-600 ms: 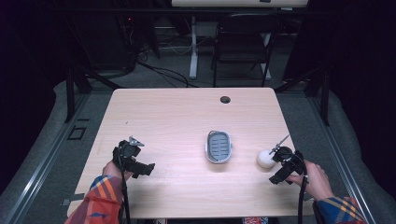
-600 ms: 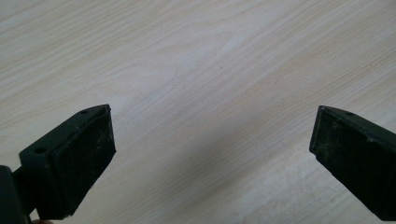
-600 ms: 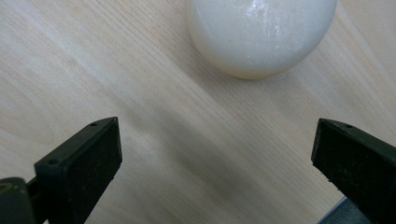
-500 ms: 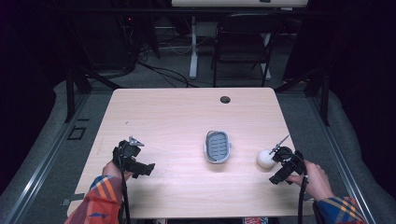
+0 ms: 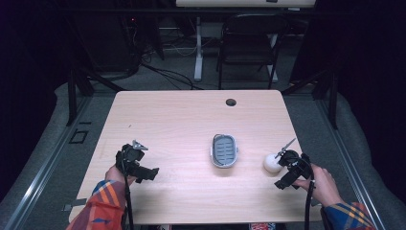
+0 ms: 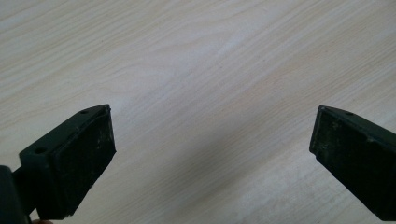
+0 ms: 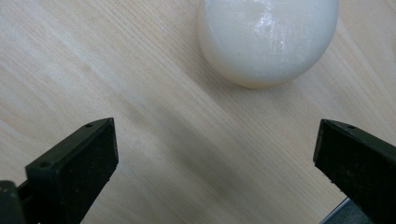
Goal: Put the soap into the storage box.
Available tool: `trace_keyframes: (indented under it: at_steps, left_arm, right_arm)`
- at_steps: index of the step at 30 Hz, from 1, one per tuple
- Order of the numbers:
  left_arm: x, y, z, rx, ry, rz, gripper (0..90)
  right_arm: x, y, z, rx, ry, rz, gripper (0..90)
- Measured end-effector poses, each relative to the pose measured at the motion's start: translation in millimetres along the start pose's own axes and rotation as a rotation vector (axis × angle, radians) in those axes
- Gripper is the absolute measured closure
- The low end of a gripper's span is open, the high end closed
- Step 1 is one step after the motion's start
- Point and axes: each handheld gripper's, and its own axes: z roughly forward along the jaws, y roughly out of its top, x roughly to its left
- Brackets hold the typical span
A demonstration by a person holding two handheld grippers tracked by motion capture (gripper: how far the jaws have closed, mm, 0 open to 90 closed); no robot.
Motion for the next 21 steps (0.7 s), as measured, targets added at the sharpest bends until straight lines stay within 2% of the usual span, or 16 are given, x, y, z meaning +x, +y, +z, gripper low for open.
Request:
trace_keyframes:
  at_steps: [3, 4, 7, 9, 10, 11, 12, 13, 14, 15, 17, 18, 19, 20, 21]
  left_arm:
    - [0.0, -0.2, 0.1, 0.001, 0.0, -0.001, 0.1]
    - [0.1, -0.2, -0.1, 0.0, 0.0, 0.0, 0.1]
    - [0.1, -0.2, 0.1, 0.0, 0.0, -0.001, 0.2]
    - [-0.2, 0.1, 0.1, 0.003, -0.001, 0.0, 0.1]
    - [-0.1, 0.1, 0.2, 0.003, -0.001, 0.0, 0.1]
    - [-0.1, 0.1, 0.3, 0.003, -0.001, 0.0, 0.1]
    - [-0.1, 0.1, 0.3, 0.004, -0.001, -0.001, 0.2]
    - [0.1, 0.2, 0.2, 0.006, -0.004, -0.001, 0.1]
    - [0.2, 0.3, 0.4, 0.007, -0.004, -0.001, 0.1]
    - [0.1, 0.4, 0.7, 0.007, -0.004, -0.002, 0.1]
    - [0.2, 0.6, 0.9, 0.01, -0.006, 0.0, 0.1]
    - [0.1, 0.6, 1.0, 0.011, -0.006, -0.001, 0.1]
    - [0.3, 0.7, 1.0, 0.013, -0.007, -0.001, 0.2]
    - [0.3, 0.7, 1.1, 0.013, -0.008, -0.002, 0.1]
    - [0.3, 0.7, 1.2, 0.014, -0.007, -0.002, 0.1]
  right_arm:
    - [-0.4, 1.2, 0.2, -0.018, 0.004, 0.014, 0.0]
    - [-1.0, 2.8, -1.7, 0.001, -0.006, 0.003, 0.0]
    - [-0.5, 5.6, -2.5, -0.019, -0.016, 0.014, 0.0]
    - [-4.0, 9.6, -6.3, 0.005, -0.003, -0.014, 0.0]
    - [-2.0, 8.7, -2.6, -0.057, -0.002, 0.032, 0.0]
    - [-5.4, 13.2, -9.6, 0.023, -0.042, -0.027, 0.0]
    - [-3.2, 11.1, -2.5, -0.067, 0.001, 0.04, 0.0]
    - [-8.3, 15.9, -8.7, 0.02, -0.006, -0.028, 0.0]
    - [-5.6, 14.3, -3.2, -0.053, 0.004, 0.035, 0.0]
    - [-9.4, 18.0, -7.2, 0.002, -0.004, -0.01, 0.0]
    - [-10.8, 20.5, -5.1, -0.021, 0.002, 0.014, 0.0]
    - [-12.8, 23.1, -6.1, -0.007, 0.003, 0.005, 0.0]
    - [-12.8, 24.6, -4.2, -0.021, 0.01, 0.024, 0.0]
    - [-15.6, 27.9, -5.2, 0.011, 0.007, -0.002, 0.0]
    - [-16.8, 30.0, -3.9, 0.011, 0.014, 0.006, 0.0]
